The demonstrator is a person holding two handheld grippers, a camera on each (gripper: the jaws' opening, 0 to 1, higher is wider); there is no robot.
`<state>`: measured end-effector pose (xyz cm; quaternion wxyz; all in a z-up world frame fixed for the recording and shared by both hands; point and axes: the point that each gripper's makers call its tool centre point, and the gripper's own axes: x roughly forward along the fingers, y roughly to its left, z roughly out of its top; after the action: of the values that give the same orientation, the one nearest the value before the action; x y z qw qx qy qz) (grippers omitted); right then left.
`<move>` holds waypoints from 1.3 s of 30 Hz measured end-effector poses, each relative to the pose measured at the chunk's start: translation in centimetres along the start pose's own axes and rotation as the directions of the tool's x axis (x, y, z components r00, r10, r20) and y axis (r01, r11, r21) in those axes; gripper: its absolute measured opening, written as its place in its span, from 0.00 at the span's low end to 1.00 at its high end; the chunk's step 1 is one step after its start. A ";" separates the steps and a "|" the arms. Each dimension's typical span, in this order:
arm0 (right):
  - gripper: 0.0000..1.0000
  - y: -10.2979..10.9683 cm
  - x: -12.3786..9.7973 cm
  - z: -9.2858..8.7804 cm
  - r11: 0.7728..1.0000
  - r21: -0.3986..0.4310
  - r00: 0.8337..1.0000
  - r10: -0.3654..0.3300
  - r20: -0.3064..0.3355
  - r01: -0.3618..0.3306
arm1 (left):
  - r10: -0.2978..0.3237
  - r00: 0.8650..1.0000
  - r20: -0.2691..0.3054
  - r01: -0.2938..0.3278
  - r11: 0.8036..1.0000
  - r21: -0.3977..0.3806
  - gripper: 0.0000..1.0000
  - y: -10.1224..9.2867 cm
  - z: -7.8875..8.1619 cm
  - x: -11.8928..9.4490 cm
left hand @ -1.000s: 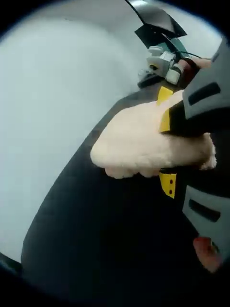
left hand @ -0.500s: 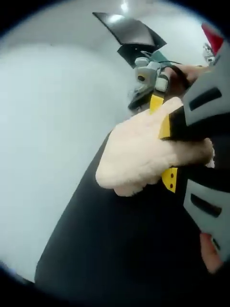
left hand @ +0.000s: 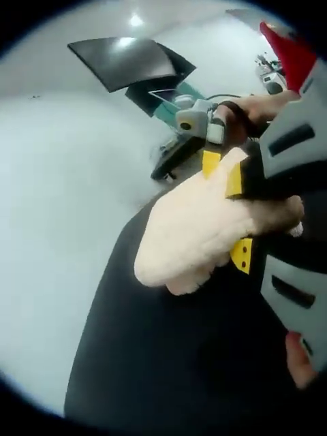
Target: Fold the towel on the table until its edges align and the towel forms a compact rectangular stack.
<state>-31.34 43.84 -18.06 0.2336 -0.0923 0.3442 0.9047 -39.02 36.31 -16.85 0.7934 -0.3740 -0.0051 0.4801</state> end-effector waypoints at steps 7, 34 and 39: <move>0.10 -0.8 -0.2 -1.5 1.000 0.012 1.000 -0.002 -0.018 0.002 | 0.031 1.000 0.004 -0.031 1.000 -0.002 0.21 -1.8 -2.8 0.5; 0.30 -3.1 -7.8 0.5 0.842 -0.537 0.971 0.093 0.221 0.042 | 0.038 0.977 0.211 -0.137 0.867 0.480 0.53 4.6 -0.8 -5.2; 0.35 -3.4 -9.4 -0.4 0.771 -0.637 0.962 0.157 0.224 0.023 | 0.042 0.982 0.186 -0.147 0.789 0.597 0.53 7.0 -1.2 -8.8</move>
<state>-21.49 42.46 -17.23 0.1997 -0.0317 -0.0119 0.9793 -48.68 30.67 -18.80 0.8431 -0.0586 0.1036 0.5244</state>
